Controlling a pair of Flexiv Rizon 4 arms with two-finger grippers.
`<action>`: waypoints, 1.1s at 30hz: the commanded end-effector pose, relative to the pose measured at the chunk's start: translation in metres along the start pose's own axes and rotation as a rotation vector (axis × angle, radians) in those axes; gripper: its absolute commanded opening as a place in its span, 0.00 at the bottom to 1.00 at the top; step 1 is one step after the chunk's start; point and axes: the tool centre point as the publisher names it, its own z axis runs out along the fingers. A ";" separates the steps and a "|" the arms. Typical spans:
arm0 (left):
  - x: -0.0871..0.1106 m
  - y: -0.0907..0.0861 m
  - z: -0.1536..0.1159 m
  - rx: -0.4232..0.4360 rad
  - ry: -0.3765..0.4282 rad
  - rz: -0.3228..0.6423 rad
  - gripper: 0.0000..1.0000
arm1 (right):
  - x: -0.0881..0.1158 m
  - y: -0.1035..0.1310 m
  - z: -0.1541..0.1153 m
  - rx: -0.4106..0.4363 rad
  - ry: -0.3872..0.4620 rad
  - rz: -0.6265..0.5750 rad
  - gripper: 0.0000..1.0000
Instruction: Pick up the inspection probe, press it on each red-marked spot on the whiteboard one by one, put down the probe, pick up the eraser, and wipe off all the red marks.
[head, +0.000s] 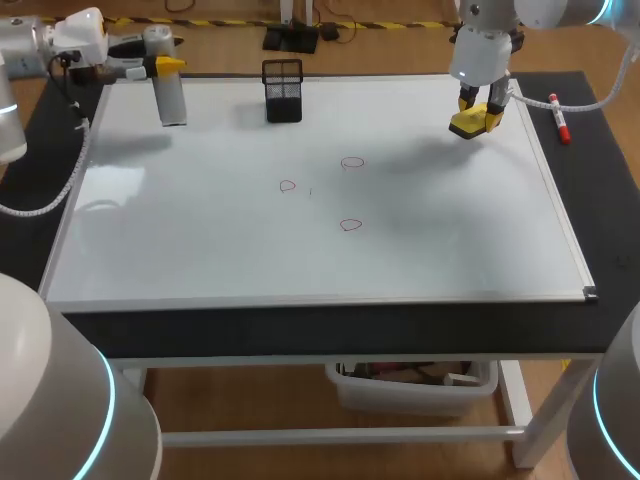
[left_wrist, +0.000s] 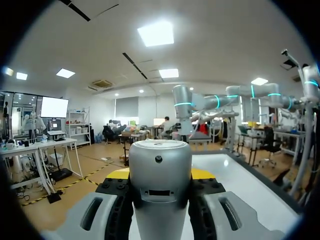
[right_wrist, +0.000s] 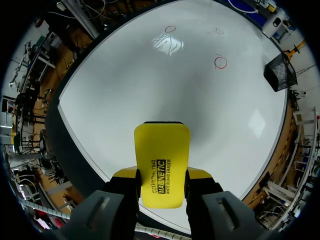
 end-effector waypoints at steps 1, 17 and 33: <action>0.000 -0.001 0.000 0.000 0.002 0.000 0.00 | -0.006 0.006 0.000 0.001 0.011 -0.016 0.00; 0.000 -0.001 0.000 0.000 0.002 0.000 0.00 | -0.039 0.089 -0.005 0.035 -0.013 -0.208 0.00; 0.000 -0.001 0.000 0.000 0.002 0.000 0.00 | -0.072 0.176 -0.004 0.052 -0.024 -0.441 0.00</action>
